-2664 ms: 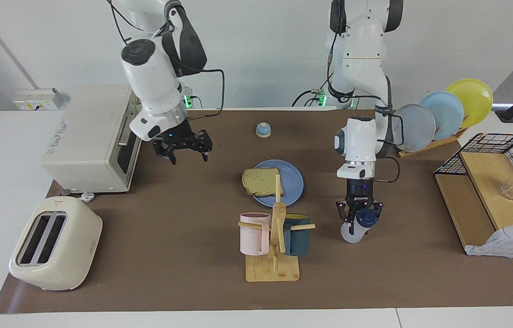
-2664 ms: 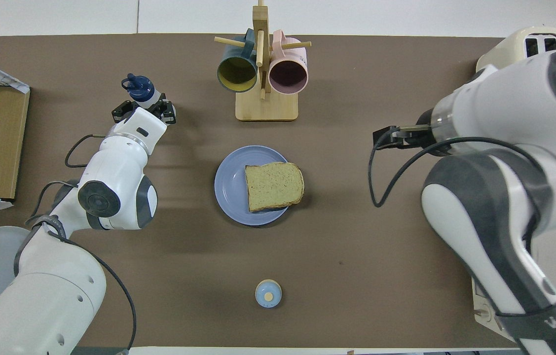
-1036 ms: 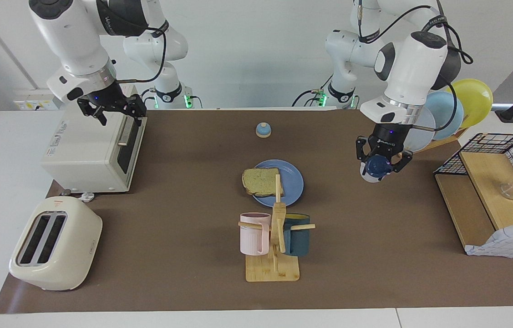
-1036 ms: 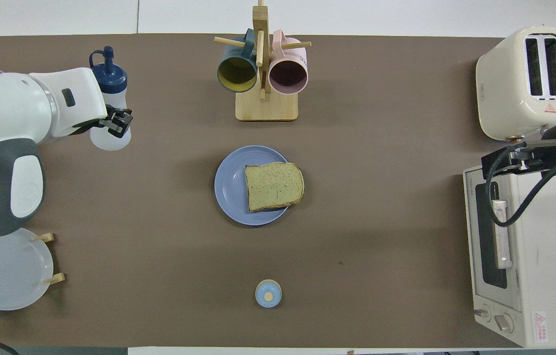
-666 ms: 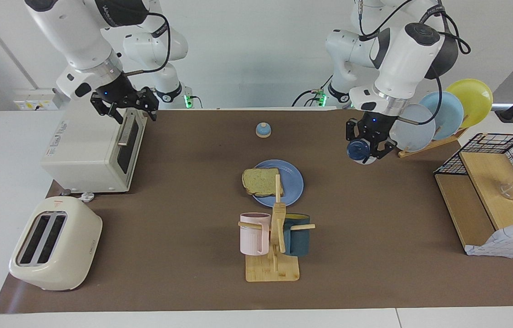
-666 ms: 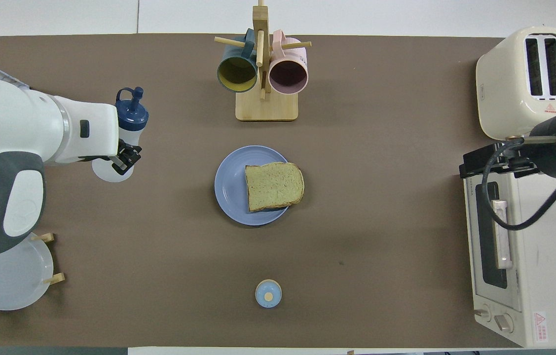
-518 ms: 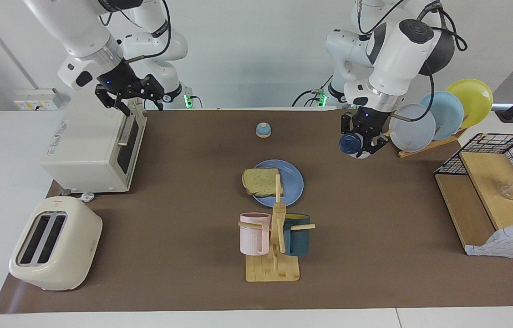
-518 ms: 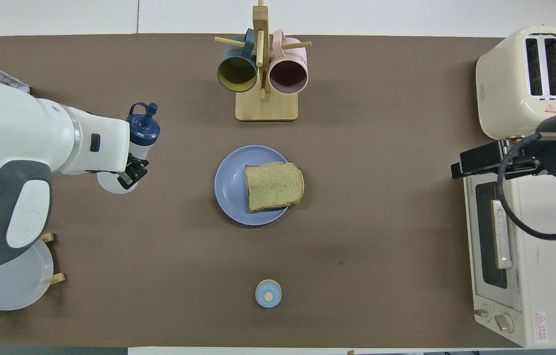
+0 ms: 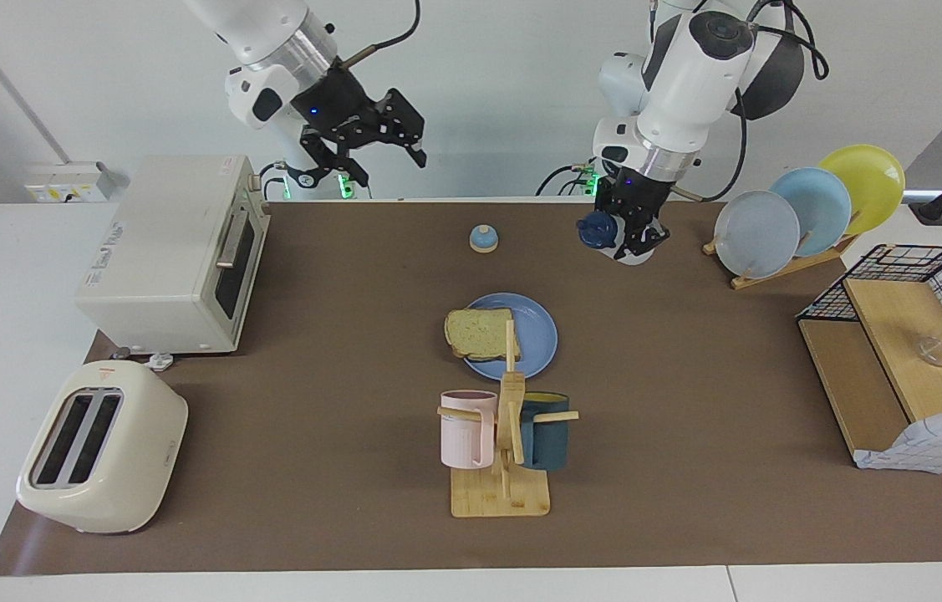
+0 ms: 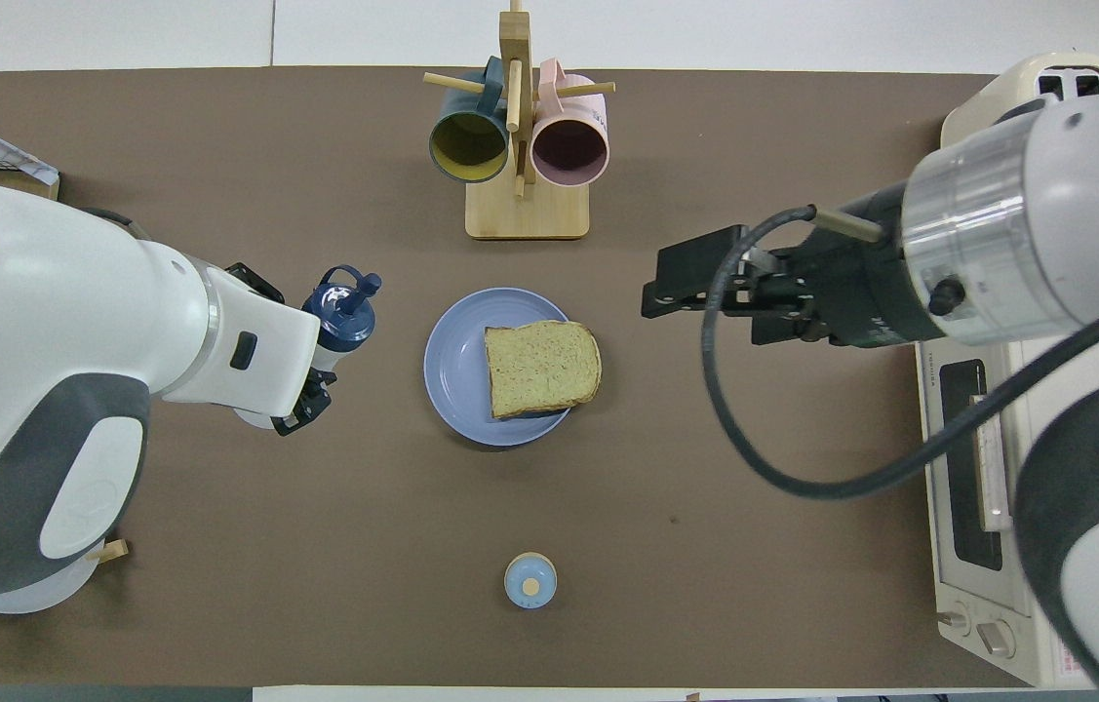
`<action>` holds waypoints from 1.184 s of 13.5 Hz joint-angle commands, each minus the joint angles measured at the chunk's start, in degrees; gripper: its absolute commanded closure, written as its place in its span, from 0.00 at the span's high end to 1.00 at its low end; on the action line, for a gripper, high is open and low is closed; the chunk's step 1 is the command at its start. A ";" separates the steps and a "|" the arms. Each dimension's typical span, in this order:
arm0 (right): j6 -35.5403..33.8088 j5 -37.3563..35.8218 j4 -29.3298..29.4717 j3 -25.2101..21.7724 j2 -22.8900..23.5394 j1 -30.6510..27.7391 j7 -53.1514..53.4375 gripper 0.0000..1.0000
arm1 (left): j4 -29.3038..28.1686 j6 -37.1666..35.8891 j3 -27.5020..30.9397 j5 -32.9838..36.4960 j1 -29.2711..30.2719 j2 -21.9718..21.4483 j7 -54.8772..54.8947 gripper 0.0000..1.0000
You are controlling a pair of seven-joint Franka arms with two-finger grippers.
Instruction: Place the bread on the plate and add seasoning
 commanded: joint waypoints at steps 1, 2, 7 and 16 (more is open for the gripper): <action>3.21 0.68 0.27 -0.09 2.25 3.34 1.63 1.00 | -0.55 -1.56 -0.51 -0.71 -1.61 -1.98 2.38 0.00; 4.00 0.42 0.10 -0.09 2.96 4.13 1.63 1.00 | -0.64 -1.57 -0.51 -0.79 -1.61 -1.98 5.61 0.00; 10.77 -0.02 -1.49 -0.09 5.51 9.41 1.72 1.00 | -1.87 -1.65 -0.68 -0.80 -1.79 -2.68 12.31 0.00; 16.39 -1.25 0.89 0.00 7.01 16.36 11.74 0.70 | -3.10 -3.06 -0.68 -1.32 -2.14 -3.92 16.72 0.00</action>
